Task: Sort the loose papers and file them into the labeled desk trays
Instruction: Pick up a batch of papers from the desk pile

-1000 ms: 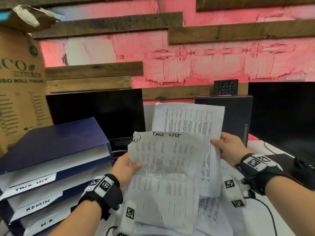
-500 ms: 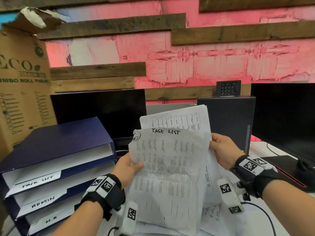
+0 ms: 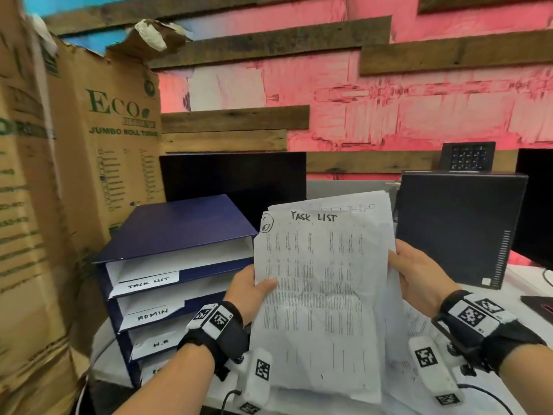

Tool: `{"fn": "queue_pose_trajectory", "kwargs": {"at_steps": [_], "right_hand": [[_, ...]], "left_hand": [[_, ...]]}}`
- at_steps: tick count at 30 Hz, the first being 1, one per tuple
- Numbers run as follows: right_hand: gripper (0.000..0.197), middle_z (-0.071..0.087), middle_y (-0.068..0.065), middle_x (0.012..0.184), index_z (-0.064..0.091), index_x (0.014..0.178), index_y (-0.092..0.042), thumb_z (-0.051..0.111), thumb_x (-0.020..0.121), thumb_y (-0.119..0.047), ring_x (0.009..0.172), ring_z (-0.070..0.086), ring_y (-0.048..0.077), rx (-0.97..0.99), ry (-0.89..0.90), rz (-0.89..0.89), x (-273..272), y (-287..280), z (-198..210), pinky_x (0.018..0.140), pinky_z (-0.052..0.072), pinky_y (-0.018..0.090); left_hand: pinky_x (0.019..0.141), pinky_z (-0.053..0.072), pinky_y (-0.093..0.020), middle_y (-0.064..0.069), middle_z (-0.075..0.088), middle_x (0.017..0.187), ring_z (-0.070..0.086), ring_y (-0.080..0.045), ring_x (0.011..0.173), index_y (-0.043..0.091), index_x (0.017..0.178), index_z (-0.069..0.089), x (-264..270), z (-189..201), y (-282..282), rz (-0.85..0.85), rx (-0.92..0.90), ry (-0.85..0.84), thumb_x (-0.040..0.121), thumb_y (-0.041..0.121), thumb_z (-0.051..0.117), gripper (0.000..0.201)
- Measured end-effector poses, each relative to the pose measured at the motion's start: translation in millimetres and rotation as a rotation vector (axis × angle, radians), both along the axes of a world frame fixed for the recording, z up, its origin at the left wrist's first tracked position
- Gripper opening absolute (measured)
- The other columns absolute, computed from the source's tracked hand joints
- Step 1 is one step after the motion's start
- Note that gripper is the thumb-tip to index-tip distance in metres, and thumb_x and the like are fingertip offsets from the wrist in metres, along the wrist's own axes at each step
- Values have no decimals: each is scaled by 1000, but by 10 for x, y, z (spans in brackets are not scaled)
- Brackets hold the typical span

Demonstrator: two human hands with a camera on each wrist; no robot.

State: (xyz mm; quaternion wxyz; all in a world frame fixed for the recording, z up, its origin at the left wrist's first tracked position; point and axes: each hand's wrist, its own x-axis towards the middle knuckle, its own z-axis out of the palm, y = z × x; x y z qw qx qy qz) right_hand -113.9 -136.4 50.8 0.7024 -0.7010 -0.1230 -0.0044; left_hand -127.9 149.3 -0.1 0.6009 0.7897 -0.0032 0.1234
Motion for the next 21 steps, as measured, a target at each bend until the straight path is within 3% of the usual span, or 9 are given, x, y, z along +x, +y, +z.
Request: {"fn": "queue_pose_trajectory", "kwargs": {"at_steps": [3, 5, 7, 10, 14, 16, 18, 21], "right_hand": [[29, 72, 1, 103, 62, 114, -21, 45, 98, -38, 90, 71, 21, -16, 27, -41, -36, 122, -46, 72, 56, 36], [30, 71, -2, 97, 61, 110, -25, 42, 96, -44, 84, 69, 18, -149, -6, -81, -87, 232, -78, 62, 52, 27], [32, 66, -6, 99, 58, 111, -29, 39, 94, -48, 87, 64, 13, -294, -64, -100, -117, 280, -110, 61, 48, 25], [37, 66, 0, 103, 60, 107, -27, 40, 90, -53, 92, 63, 21, -315, -24, -91, -89, 354, -155, 69, 50, 34], [75, 61, 9, 115, 52, 124, -22, 40, 72, -75, 107, 58, 33, -202, 199, -16, -4, 372, -239, 91, 46, 47], [88, 63, 7, 118, 49, 129, -25, 56, 60, -80, 109, 60, 32, -92, 240, 84, 6, 339, -284, 87, 51, 44], [78, 70, 5, 110, 54, 126, -19, 75, 62, -58, 98, 68, 29, -154, 165, 151, -18, 317, -305, 73, 58, 39], [45, 69, -5, 94, 57, 121, -15, 74, 79, -18, 83, 67, 14, -533, -25, -2, 28, 306, -333, 63, 50, 23]], "left_hand": [[97, 50, -39, 0, 66, 119, 64, -16, 106, 15, 123, 60, -23, -34, 25, 26, 17, 15, 93, 12, 57, 30], [96, 50, -37, 0, 66, 119, 64, -17, 106, 15, 122, 61, -41, -64, 39, 48, 20, 14, 93, 13, 59, 30], [95, 50, -35, -1, 66, 119, 63, -18, 106, 14, 121, 61, -26, -82, 16, 55, 24, 24, 93, 15, 59, 29], [93, 51, -33, -2, 65, 120, 63, -20, 108, 12, 121, 60, -12, -96, -1, 68, 31, 56, 93, 15, 59, 29], [92, 51, -35, -5, 65, 120, 63, -21, 106, 10, 121, 61, -14, -122, 6, 88, 31, 70, 93, 17, 57, 29], [92, 51, -34, -5, 65, 120, 63, -21, 105, 10, 122, 60, -5, -142, 17, 98, 15, 79, 93, 18, 56, 30], [93, 51, -36, -5, 65, 120, 63, -21, 105, 10, 122, 60, 7, -153, 26, 109, -17, 93, 94, 19, 55, 30], [91, 53, -40, -7, 68, 115, 66, -23, 100, 9, 118, 62, 29, -169, 66, 134, -75, 121, 94, 19, 56, 27]]}}
